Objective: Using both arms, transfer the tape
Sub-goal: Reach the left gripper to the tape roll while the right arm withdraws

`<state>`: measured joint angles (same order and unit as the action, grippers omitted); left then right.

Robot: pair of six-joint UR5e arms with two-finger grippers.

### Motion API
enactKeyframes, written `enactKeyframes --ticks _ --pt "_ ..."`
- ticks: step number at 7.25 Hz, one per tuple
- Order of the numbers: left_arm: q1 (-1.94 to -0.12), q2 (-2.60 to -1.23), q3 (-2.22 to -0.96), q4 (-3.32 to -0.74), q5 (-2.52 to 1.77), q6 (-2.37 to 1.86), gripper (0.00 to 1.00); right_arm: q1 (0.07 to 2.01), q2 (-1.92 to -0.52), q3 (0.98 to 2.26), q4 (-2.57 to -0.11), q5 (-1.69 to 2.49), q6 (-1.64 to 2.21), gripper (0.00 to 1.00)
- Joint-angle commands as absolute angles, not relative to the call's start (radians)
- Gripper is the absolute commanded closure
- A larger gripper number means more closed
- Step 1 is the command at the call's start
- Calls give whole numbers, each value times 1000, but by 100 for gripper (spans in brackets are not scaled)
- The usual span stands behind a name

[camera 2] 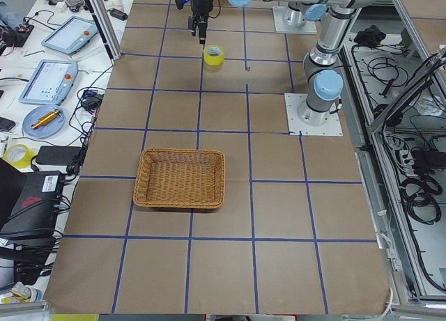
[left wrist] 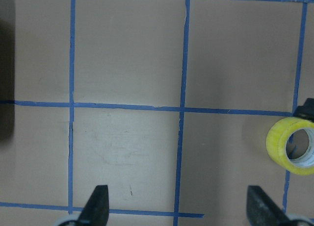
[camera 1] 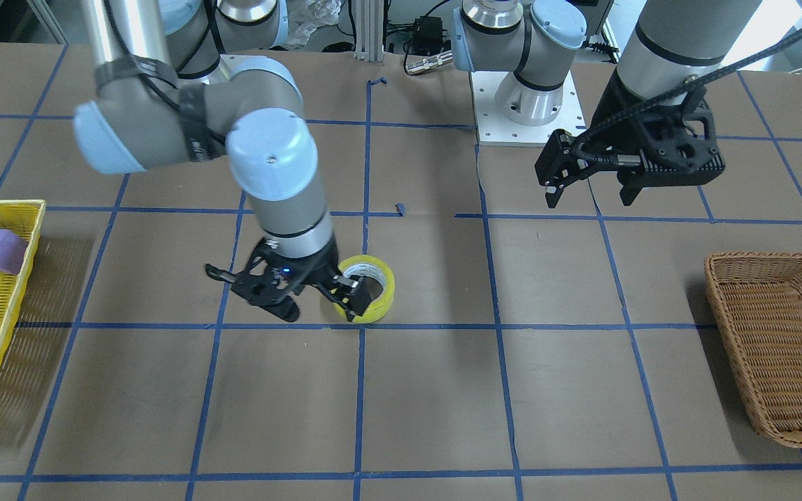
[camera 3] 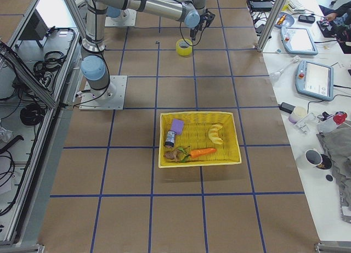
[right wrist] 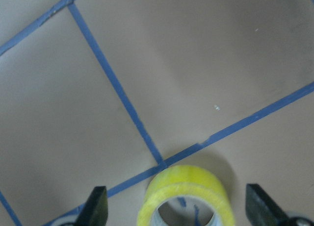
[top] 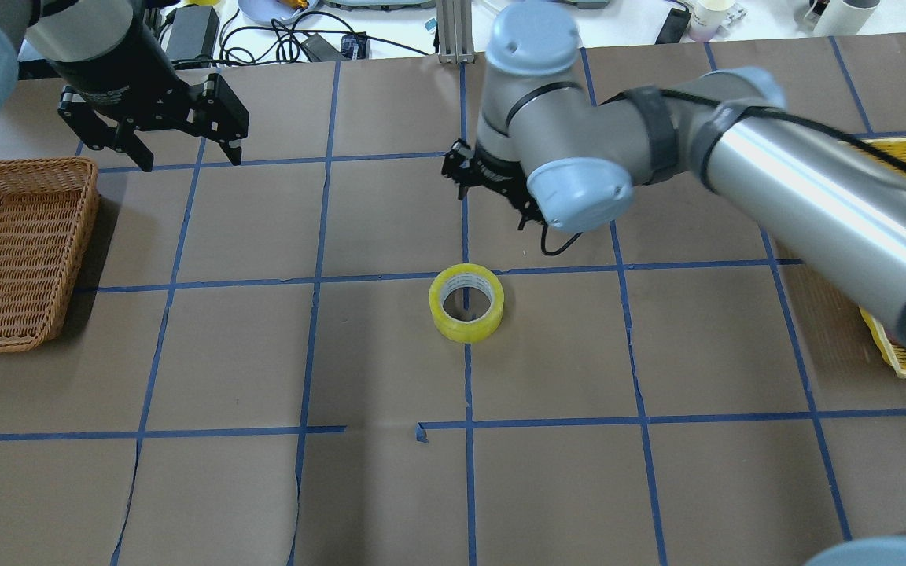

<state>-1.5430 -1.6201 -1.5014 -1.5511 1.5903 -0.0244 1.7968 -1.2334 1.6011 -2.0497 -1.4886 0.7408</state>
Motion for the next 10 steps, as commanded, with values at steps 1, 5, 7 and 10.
enactKeyframes --ticks 1,5,7,10 --pt "-1657 -1666 -1546 -1469 1591 -105 0 1602 -1386 1600 -1854 -1497 501 0" --pt "-1848 -1793 -1809 -1067 1485 -219 0 1516 -1566 1603 -1636 -1574 98 0" --pt "-1881 -1894 -1850 -979 1486 -229 0 1519 -1580 1588 -1524 -1577 95 0" --pt "-1888 -1983 -1850 -839 1473 -270 7 1522 -1577 1592 -1463 -1572 -15 0"
